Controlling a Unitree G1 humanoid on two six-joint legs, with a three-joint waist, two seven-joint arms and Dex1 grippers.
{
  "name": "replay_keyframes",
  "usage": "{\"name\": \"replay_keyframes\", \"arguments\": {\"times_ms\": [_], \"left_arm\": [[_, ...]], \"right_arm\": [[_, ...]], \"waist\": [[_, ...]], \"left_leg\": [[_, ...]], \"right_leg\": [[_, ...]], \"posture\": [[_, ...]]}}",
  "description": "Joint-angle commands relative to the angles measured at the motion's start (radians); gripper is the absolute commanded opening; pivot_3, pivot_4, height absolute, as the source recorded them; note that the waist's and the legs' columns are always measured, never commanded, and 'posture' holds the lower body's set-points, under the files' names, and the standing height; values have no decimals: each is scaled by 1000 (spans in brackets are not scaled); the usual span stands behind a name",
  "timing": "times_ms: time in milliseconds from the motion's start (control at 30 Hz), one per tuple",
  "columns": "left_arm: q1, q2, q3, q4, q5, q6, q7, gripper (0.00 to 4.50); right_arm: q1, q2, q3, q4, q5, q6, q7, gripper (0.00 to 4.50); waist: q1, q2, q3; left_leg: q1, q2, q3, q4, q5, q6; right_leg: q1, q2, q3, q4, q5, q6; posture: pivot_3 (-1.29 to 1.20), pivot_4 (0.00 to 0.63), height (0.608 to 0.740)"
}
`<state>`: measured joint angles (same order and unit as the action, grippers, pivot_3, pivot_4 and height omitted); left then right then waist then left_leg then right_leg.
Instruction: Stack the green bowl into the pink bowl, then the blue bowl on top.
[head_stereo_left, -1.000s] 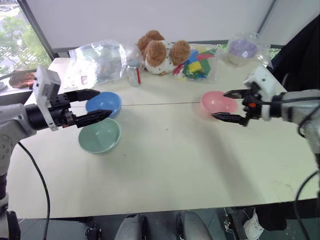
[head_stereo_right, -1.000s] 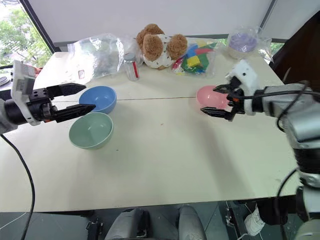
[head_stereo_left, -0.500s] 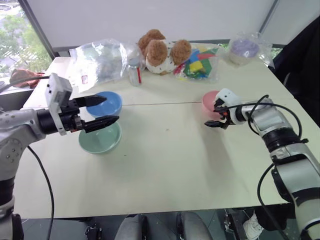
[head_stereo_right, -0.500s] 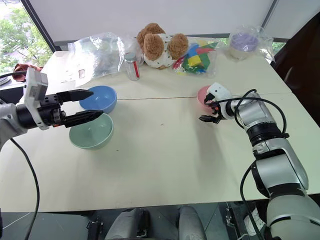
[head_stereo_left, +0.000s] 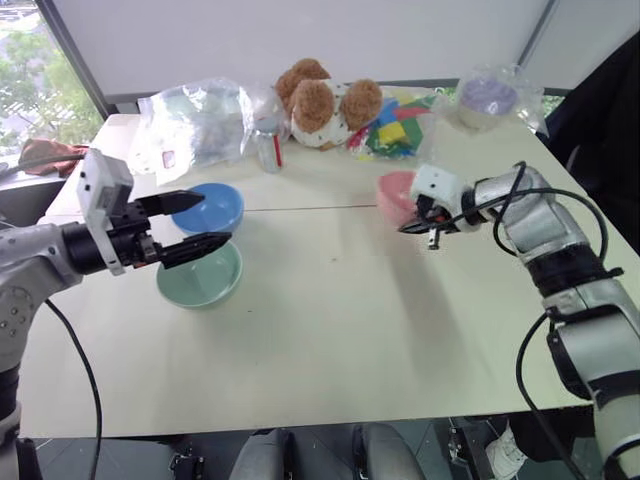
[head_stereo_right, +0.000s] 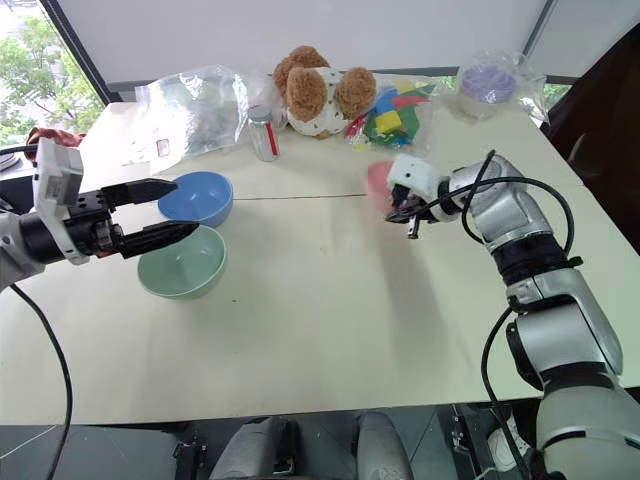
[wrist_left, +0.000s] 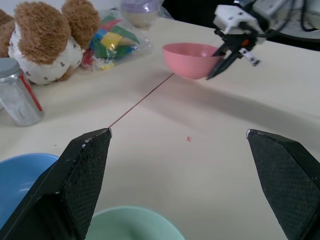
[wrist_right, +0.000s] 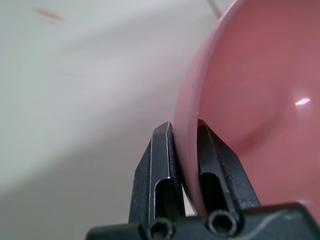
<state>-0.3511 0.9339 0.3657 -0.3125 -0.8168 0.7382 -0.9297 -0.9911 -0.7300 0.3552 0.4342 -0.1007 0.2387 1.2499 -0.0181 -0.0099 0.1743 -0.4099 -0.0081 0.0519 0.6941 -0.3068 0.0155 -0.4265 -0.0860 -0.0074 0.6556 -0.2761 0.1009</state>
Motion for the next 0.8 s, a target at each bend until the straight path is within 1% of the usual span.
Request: {"name": "replay_keyframes", "arguments": {"times_ms": [33, 100, 167, 267, 467, 600, 633, 667, 700, 733, 800], "left_arm": [[-30, 16, 2, 7, 5, -17, -14, 4500], [-38, 16, -5, 14, 9, -20, -18, 4500], [-45, 16, -10, 20, 11, -20, -22, 4500], [-44, 19, -9, 16, 10, -19, -24, 4500], [-20, 23, 12, -5, 6, -10, -19, 4500], [7, 27, 31, -24, -3, -3, -12, 4500], [15, 29, 36, -29, -5, 0, -11, 4500], [27, 35, 40, -33, -5, 2, -15, 4500], [40, 42, 44, -37, -3, 2, -21, 4500], [58, 52, 48, -41, 3, 0, -29, 4500], [86, 70, 49, -40, 21, -15, -43, 4500]], "right_arm": [[70, -2, 7, -334, 81, 62, 100, 39], [113, 19, 28, -448, 92, 98, 110, 39], [138, 37, 57, -480, 69, 99, 98, 39], [161, 63, 107, -453, 9, 50, 57, 39], [164, 92, 157, -389, -66, -35, 15, 39], [160, 93, 149, -386, -86, -63, 6, 1624], [159, 92, 137, -399, -75, -49, 12, 2259], [157, 92, 116, -421, -49, -21, 23, 2678], [155, 91, 95, -443, -21, 8, 33, 3323], [150, 87, 65, -470, 16, 47, 45, 3760], [140, 85, 18, -507, 73, 107, 59, 4441]], "waist": [[1, 0, 0], [2, 0, 0], [2, 0, 0], [5, 0, 0], [2, 0, 0], [1, 0, 0], [1, 0, 0], [1, 0, 0], [1, 0, 0], [1, 0, 0], [1, 0, 0]], "left_leg": [[0, 0, 0, 0, 0, 0], [0, 0, 0, 0, 0, 0], [0, 0, 0, 1, 0, 0], [0, 0, 0, 3, 0, 0], [0, -1, 0, 3, 0, 0], [0, -1, 0, 2, 0, 0], [0, 0, 0, 2, 0, 0], [0, 0, 0, 2, 0, 0], [0, 0, 0, 3, 0, 0], [0, 0, 0, 3, 0, 0], [0, 0, 0, 2, 0, 0]], "right_leg": [[0, 0, 0, 0, 0, 0], [0, 0, 0, 0, 0, 0], [1, 0, 0, 0, 0, 0], [2, 0, 0, 1, 0, 0], [0, 0, 0, 2, 0, 0], [0, 0, 0, 2, 0, 0], [0, 0, 0, 2, 0, 0], [0, 0, 0, 2, 0, 0], [0, 0, 0, 2, 0, 0], [0, 0, 0, 2, 0, 0], [0, 0, 0, 2, 0, 0]], "posture": [[0, 150, 740], [0, 150, 740], [0, 150, 740], [0, 150, 740], [0, 150, 740], [0, 150, 740], [0, 150, 740], [0, 150, 740], [0, 150, 740], [0, 150, 740], [0, 150, 740]]}}
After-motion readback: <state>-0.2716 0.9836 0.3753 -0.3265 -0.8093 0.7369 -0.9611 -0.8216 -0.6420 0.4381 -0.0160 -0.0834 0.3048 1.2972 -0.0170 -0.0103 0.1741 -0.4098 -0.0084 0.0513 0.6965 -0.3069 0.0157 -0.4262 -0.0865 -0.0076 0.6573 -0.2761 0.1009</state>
